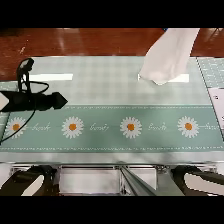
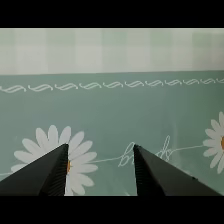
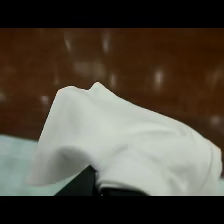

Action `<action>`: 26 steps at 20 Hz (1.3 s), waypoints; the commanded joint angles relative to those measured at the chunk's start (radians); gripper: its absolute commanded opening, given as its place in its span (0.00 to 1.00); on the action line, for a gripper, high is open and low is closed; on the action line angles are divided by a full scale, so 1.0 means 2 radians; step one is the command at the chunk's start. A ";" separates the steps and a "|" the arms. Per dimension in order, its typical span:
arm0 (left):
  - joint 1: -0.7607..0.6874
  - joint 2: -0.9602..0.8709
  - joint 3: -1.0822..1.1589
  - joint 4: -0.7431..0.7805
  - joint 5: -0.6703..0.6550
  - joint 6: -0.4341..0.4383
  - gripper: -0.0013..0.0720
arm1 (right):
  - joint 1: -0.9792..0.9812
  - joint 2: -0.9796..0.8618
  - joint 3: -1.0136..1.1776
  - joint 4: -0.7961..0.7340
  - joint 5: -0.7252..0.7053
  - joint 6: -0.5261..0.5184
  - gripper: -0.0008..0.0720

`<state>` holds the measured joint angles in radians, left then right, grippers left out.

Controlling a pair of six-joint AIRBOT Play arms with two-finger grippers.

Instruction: Fold the shirts.

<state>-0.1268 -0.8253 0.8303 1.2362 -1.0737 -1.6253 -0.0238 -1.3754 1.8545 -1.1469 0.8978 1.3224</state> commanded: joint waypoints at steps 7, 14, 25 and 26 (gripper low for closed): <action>0.030 0.069 -0.037 0.003 0.023 0.000 0.71 | 0.080 0.100 0.114 0.016 0.055 -0.013 0.04; 0.105 0.086 -0.028 -0.009 0.019 0.014 0.71 | 0.193 0.114 0.022 0.064 0.210 -0.018 0.04; 0.104 0.111 -0.045 -0.034 -0.041 0.012 0.71 | 0.401 -0.008 -0.383 0.165 -0.073 0.026 0.04; 0.104 0.110 -0.053 -0.043 -0.045 0.012 0.71 | 0.406 -0.026 -0.383 0.187 -0.087 0.025 0.07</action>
<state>0.0795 -0.6060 0.7494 1.1828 -1.1305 -1.6009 0.7216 -1.3258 1.1622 -0.8791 0.8646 1.3556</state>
